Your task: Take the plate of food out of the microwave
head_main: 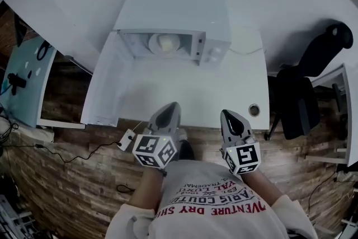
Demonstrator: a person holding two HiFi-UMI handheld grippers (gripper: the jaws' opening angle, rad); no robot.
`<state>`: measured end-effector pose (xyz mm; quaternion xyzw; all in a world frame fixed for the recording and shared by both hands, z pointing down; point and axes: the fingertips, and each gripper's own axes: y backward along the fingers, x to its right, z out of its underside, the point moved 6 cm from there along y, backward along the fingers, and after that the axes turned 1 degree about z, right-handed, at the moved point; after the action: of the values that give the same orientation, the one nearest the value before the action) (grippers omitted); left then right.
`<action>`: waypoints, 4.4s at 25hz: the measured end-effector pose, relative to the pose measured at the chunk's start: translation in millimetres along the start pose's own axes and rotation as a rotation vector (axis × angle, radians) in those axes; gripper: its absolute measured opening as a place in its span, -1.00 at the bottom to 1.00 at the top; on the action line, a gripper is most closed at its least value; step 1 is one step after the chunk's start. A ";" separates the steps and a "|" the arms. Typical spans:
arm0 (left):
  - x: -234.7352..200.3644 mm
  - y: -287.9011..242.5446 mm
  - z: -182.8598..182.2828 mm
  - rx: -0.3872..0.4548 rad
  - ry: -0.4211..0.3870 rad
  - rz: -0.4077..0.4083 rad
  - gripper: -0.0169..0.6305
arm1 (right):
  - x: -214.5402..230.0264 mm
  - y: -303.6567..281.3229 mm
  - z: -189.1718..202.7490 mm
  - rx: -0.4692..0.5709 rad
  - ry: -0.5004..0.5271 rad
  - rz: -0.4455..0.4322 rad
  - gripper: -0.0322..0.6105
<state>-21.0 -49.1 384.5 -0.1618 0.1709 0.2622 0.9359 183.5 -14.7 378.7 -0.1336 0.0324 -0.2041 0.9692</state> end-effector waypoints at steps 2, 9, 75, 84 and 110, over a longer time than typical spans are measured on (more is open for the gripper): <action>-23.0 -17.8 -9.8 -0.012 0.011 -0.001 -0.92 | 1.8 -31.6 -6.2 -0.014 -0.004 0.001 -0.89; -97.9 -64.0 -39.7 -0.028 0.044 -0.029 -0.92 | 1.9 -131.1 -22.3 -0.041 -0.014 -0.013 -0.89; -219.4 -204.6 12.1 0.184 1.110 0.049 -0.90 | 7.2 -278.0 26.7 -0.245 -0.053 -0.104 -0.89; -196.2 -158.7 4.9 0.163 1.102 0.111 -0.90 | 2.3 -259.8 21.2 -0.217 -0.049 -0.063 -0.89; -122.8 -33.0 -63.6 0.211 0.964 0.210 -0.90 | -17.3 -198.5 -62.9 0.080 0.007 -0.007 -0.89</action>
<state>-116.7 -154.2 384.7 -0.1508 0.6247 0.2315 0.7303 83.5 -198.0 372.3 -0.0941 0.0272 -0.2092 0.9729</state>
